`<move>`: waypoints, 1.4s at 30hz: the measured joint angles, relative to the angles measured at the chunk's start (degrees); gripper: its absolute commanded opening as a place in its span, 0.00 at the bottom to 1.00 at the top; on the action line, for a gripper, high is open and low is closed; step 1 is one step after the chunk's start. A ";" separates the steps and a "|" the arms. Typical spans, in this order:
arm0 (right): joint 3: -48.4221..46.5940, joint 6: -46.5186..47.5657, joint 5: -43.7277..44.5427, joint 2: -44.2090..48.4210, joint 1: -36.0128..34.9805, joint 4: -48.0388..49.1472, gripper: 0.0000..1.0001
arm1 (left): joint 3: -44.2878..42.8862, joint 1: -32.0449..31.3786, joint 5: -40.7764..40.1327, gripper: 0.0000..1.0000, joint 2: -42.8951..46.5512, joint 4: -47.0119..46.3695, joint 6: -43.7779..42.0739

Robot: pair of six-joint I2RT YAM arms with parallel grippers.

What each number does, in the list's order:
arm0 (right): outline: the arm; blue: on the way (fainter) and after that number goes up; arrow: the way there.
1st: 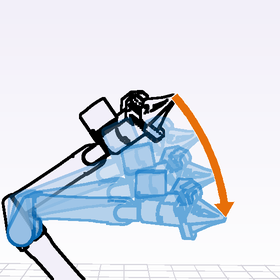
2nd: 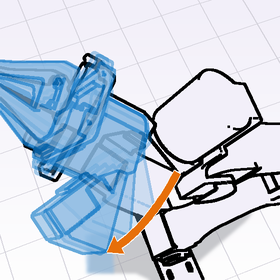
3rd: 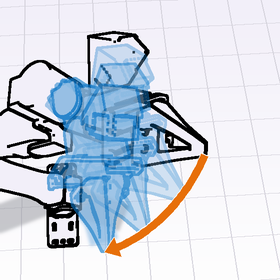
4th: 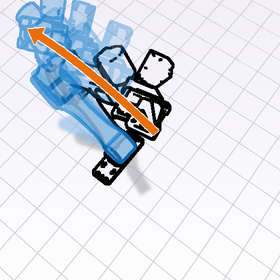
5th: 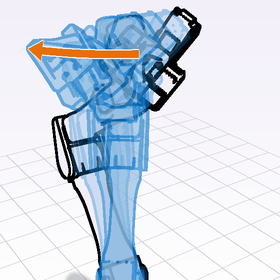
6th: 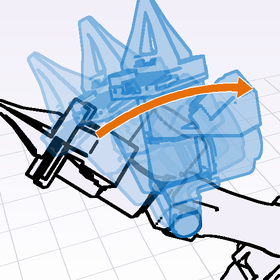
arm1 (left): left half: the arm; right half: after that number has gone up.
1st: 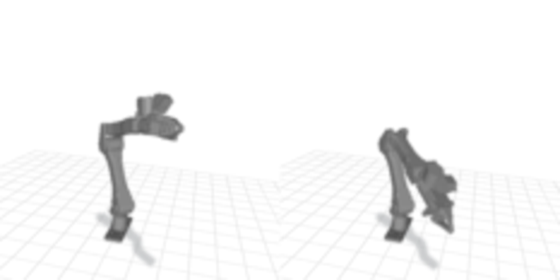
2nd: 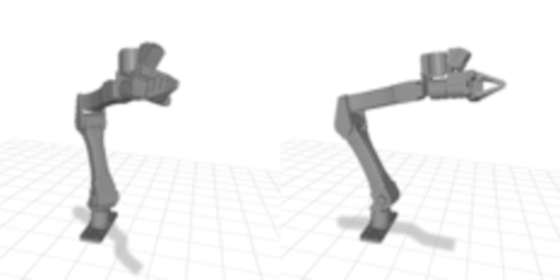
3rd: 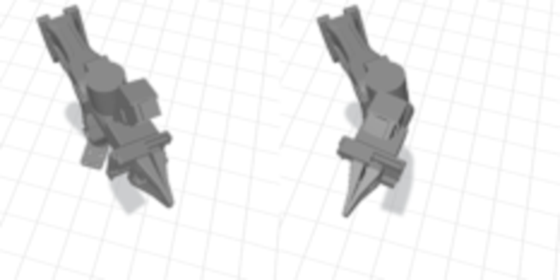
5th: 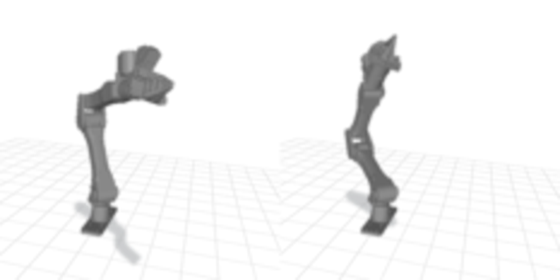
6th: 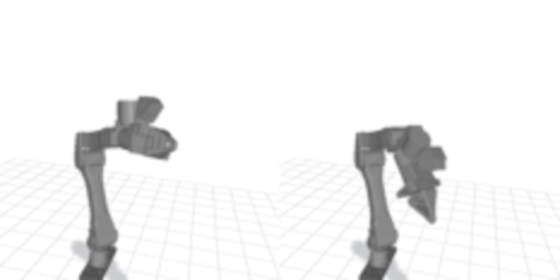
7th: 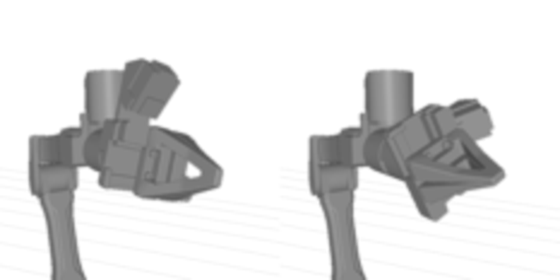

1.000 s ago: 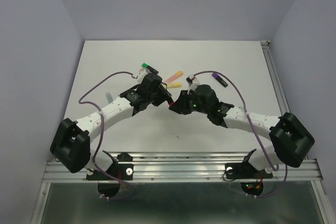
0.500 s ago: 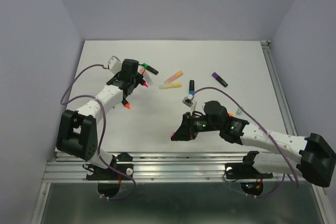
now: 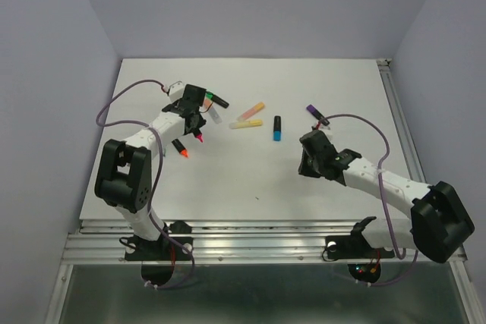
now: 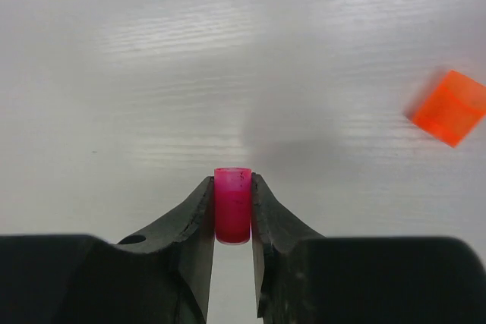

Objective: Open the pen caps

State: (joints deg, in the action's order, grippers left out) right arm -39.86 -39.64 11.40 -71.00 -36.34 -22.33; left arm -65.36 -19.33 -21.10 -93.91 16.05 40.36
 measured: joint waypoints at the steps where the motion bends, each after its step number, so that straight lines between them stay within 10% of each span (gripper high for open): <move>1: 0.00 0.00 2.71 -0.63 0.26 -1.46 0.04 | 0.02 0.13 -0.37 0.00 -1.11 0.92 -0.52; 11: -0.04 -0.11 16.28 -5.60 6.38 -8.72 0.09 | -0.02 1.25 -2.12 0.01 -7.43 4.39 -1.75; 23: -0.22 0.48 18.45 -9.92 8.90 -8.68 0.22 | -0.26 1.57 -2.99 0.50 -7.52 5.42 -0.87; 37: -4.37 1.86 17.46 -7.10 8.92 -9.25 1.00 | -2.71 1.57 -0.15 0.86 -7.50 5.68 -0.83; 42: -5.38 2.38 16.70 -0.92 8.92 -9.44 1.00 | -8.33 1.57 3.41 0.89 -7.52 5.75 -1.42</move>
State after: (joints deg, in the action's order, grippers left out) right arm -45.23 -37.26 28.10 -71.92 -27.42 -31.77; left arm -73.69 -17.76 -17.69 -101.43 21.80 38.94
